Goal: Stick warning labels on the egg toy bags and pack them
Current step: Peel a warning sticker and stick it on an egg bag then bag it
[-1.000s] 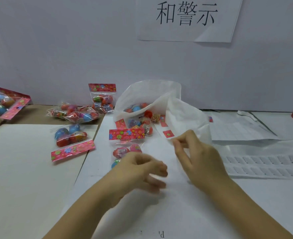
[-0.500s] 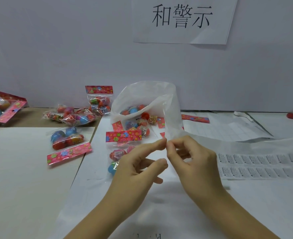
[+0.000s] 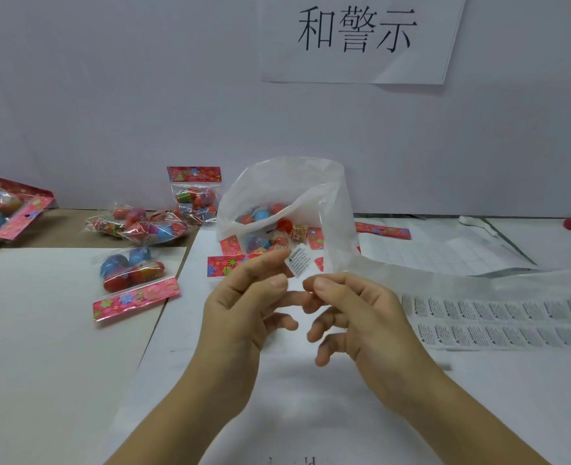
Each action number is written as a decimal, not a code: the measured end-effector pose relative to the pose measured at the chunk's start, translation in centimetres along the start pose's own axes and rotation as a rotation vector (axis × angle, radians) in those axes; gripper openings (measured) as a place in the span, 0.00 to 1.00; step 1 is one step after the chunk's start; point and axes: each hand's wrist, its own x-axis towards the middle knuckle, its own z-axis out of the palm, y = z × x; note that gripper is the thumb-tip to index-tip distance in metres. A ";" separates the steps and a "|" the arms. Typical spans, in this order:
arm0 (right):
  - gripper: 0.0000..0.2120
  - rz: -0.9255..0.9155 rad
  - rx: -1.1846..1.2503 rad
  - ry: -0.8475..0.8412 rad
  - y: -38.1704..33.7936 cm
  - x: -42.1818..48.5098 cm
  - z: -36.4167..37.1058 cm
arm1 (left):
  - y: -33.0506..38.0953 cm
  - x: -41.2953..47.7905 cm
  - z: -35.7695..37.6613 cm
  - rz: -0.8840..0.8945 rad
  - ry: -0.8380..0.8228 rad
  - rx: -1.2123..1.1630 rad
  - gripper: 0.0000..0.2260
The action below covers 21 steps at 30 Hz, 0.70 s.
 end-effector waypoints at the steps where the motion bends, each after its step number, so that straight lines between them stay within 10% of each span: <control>1: 0.13 0.013 0.026 -0.004 0.0 0.0 0.0 | 0.1 -0.1 0.2 0.025 0.018 0.019 0.15; 21: 0.12 0.005 0.058 0.074 0.3 0.2 -0.3 | -0.7 -0.6 0.6 0.113 0.025 0.129 0.10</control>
